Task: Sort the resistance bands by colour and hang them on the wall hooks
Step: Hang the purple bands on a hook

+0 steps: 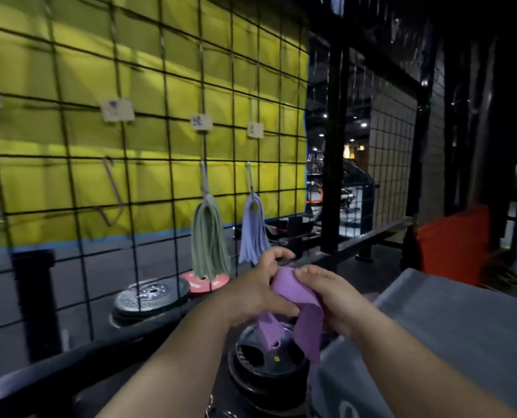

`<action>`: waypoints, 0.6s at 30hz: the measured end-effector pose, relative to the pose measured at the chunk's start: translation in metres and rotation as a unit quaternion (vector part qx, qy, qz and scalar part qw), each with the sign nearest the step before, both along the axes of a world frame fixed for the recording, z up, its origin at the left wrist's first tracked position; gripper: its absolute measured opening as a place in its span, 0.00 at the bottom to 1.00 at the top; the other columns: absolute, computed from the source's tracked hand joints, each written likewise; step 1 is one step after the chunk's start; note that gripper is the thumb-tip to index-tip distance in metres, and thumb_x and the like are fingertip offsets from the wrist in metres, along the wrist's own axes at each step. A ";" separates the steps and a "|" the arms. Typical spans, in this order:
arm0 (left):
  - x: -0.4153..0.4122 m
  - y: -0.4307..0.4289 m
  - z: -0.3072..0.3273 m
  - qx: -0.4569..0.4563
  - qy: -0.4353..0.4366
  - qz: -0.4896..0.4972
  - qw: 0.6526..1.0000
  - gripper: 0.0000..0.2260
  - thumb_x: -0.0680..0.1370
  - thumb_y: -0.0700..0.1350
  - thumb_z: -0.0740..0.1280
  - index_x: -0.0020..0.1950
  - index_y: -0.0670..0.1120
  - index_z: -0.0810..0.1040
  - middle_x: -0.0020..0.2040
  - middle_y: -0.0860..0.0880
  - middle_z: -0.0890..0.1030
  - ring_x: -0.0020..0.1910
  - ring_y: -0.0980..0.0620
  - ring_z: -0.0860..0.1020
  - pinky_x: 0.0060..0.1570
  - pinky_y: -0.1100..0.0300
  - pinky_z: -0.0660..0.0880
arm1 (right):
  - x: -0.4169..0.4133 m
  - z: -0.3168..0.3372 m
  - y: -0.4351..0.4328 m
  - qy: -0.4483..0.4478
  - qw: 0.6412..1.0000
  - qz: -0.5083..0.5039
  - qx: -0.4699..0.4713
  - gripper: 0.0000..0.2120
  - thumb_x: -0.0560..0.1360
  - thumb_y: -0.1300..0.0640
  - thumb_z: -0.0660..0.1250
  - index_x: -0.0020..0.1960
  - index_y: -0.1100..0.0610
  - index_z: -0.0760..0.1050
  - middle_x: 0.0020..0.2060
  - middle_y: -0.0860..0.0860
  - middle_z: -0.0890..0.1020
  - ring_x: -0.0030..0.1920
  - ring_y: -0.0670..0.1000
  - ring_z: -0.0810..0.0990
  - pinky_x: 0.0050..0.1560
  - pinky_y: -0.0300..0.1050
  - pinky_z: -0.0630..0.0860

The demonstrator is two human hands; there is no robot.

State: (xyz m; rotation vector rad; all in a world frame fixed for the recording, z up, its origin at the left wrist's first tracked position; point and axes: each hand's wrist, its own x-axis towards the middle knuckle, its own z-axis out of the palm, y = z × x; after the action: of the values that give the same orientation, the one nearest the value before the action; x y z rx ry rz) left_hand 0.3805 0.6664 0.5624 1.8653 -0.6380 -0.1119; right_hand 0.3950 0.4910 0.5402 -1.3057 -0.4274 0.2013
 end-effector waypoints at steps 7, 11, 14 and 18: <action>-0.019 0.044 0.036 -0.044 -0.067 0.145 0.986 0.19 0.67 0.37 0.67 0.52 0.52 0.64 0.41 0.46 0.70 0.37 0.51 0.69 0.35 0.58 0.65 | 0.000 0.038 0.051 -0.074 0.993 0.089 0.013 0.15 0.65 0.57 0.74 0.46 0.56 0.69 0.31 0.52 0.72 0.28 0.48 0.69 0.32 0.42 0.65; -0.024 0.061 0.046 -0.120 -0.049 0.171 0.977 0.15 0.65 0.40 0.65 0.46 0.48 0.63 0.43 0.42 0.71 0.39 0.46 0.70 0.37 0.52 0.66 | 0.001 0.057 0.065 -0.130 0.985 0.102 -0.048 0.27 0.59 0.67 0.73 0.51 0.54 0.63 0.31 0.52 0.78 0.29 0.51 0.74 0.32 0.45 0.68; -0.025 0.067 0.050 -0.181 -0.044 0.189 0.964 0.10 0.71 0.36 0.64 0.43 0.46 0.64 0.37 0.47 0.69 0.33 0.50 0.68 0.31 0.57 0.64 | 0.001 0.066 0.075 -0.159 0.976 0.107 -0.101 0.27 0.59 0.67 0.73 0.49 0.54 0.61 0.31 0.50 0.74 0.29 0.50 0.68 0.30 0.48 0.57; -0.029 0.073 0.051 -0.219 -0.043 0.222 0.949 0.09 0.75 0.34 0.59 0.40 0.46 0.65 0.34 0.47 0.68 0.31 0.52 0.66 0.29 0.59 0.62 | -0.002 0.075 0.090 -0.201 0.969 0.082 -0.121 0.16 0.62 0.67 0.67 0.42 0.55 0.63 0.30 0.47 0.73 0.27 0.47 0.69 0.30 0.39 0.64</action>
State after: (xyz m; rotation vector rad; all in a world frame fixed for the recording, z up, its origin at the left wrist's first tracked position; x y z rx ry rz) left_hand 0.3510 0.7390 0.6133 1.5387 -0.2569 0.3799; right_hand 0.3929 0.5812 0.6152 -1.5568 -0.8786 0.1280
